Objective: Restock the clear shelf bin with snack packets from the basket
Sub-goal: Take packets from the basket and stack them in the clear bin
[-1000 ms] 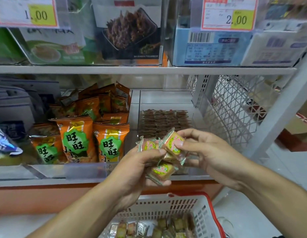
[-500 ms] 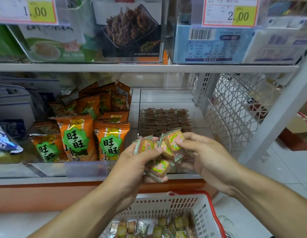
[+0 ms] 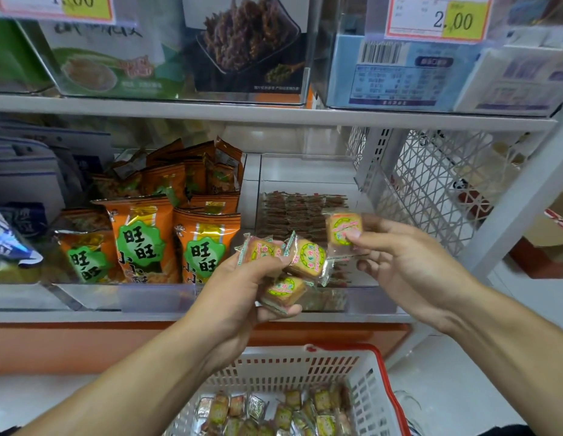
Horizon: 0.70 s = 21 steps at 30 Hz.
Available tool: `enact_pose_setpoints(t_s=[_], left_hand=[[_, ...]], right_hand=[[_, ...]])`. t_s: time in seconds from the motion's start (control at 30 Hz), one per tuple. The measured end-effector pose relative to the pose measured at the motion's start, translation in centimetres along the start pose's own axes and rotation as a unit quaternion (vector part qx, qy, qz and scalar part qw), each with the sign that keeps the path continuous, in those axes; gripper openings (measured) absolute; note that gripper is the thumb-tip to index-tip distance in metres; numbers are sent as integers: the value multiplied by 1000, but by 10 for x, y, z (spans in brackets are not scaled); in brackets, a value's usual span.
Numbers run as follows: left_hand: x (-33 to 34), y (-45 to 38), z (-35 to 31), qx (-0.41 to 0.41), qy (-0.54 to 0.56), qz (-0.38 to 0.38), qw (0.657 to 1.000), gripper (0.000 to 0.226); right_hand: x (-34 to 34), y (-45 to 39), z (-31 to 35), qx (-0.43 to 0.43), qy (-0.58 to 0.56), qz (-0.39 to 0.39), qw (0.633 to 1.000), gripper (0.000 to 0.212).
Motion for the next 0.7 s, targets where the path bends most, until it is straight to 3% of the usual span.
enact_pose_setpoints(t_s=[0.13,0.23,0.33,0.47,0.63,0.7], left_hand=[[-1,0,0,1,-6,1,1000,32],[-1,0,-2,-1,-14,8,1000,27],[-2,-1,-3,-3,-18,8,1000,19],[-5,-2,-4,-1,-22,2,1000,15],[-5,0,-5,-11,-25,27,999,19],[-5,1,-5,-11,-34,38,999,22]], right_hand=[[-2,1,2,-20,-21,46,999,40],[-2,1,2,-39,14,25,999,35],[-2,-1,0,-16,-18,28,999,47],[-2,0,2,-5,-30,49,998,40],[-4,-1,-6,-12,112,33,993,46],[-3,-2,-10,14,136,60,989,42]])
Point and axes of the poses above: each hand's wrist, its own y-axis away from the middle knuckle, its own x-axis out of the palm, z = x × y, the point moved 2 cm from there along -y, towards the middle knuckle, and after that the axes turned 3 degrees about y, right-handed, at the moved point
